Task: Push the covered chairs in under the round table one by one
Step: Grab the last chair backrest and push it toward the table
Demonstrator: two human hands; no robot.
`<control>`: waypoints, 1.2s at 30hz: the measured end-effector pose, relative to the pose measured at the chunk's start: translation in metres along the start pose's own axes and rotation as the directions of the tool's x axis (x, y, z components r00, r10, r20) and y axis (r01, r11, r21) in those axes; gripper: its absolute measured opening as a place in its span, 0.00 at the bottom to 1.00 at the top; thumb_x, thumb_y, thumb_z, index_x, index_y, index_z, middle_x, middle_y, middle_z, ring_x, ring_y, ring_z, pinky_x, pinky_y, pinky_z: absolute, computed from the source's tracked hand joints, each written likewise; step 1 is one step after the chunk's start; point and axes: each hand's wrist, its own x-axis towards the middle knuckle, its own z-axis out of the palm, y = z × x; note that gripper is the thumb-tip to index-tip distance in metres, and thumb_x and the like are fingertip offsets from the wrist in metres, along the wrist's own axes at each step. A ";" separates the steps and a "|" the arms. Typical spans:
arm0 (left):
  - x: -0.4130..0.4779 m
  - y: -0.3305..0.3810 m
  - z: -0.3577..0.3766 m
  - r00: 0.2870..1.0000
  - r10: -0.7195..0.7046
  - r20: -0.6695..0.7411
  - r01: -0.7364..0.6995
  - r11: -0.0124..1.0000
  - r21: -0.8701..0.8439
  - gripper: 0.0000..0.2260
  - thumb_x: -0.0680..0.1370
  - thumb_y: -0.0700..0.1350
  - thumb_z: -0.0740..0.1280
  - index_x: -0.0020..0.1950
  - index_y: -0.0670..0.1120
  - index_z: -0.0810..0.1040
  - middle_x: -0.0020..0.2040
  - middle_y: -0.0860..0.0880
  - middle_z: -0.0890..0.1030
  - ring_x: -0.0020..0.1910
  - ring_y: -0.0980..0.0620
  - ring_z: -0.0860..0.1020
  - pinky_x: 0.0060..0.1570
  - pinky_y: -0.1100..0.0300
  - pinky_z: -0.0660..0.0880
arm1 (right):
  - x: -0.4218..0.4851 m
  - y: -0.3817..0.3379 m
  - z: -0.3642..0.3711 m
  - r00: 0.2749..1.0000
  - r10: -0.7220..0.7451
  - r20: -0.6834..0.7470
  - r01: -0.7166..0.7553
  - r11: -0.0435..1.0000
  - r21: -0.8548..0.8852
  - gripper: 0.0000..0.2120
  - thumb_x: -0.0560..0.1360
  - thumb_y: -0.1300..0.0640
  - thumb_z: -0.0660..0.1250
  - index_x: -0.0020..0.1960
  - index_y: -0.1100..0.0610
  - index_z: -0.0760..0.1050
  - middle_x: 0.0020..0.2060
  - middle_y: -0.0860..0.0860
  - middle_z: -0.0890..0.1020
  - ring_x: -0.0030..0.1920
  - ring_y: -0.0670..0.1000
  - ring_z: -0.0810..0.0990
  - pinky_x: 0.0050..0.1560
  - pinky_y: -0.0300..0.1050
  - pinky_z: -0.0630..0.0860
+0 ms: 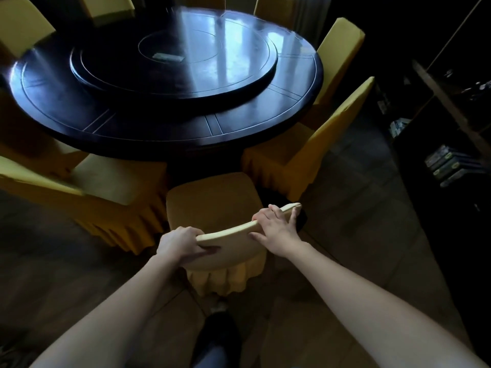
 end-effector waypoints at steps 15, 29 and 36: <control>0.160 -0.054 -0.075 0.999 0.005 0.053 -0.007 0.999 0.038 0.28 0.64 0.72 0.65 0.57 0.59 0.78 0.49 0.59 0.81 0.46 0.59 0.76 0.34 0.65 0.72 | 0.170 -0.020 -0.043 0.997 0.029 0.073 -0.027 0.999 -0.034 0.22 0.78 0.40 0.57 0.68 0.47 0.62 0.71 0.49 0.61 0.74 0.54 0.53 0.67 0.74 0.37; 0.182 -0.043 -0.076 0.993 0.038 0.108 -0.042 0.998 0.039 0.29 0.63 0.74 0.63 0.56 0.59 0.78 0.45 0.60 0.80 0.44 0.60 0.77 0.39 0.60 0.78 | 0.188 0.000 -0.054 0.998 0.023 0.062 -0.022 1.000 -0.018 0.23 0.76 0.38 0.57 0.67 0.45 0.63 0.70 0.49 0.62 0.73 0.53 0.54 0.67 0.74 0.38; 0.179 -0.027 -0.084 0.968 -0.148 0.201 0.140 0.989 0.051 0.26 0.65 0.68 0.69 0.58 0.58 0.77 0.47 0.59 0.79 0.45 0.60 0.76 0.37 0.65 0.75 | 0.188 -0.002 -0.058 0.996 -0.017 0.085 0.024 0.996 -0.084 0.23 0.77 0.38 0.56 0.68 0.47 0.62 0.67 0.51 0.66 0.71 0.56 0.58 0.66 0.75 0.41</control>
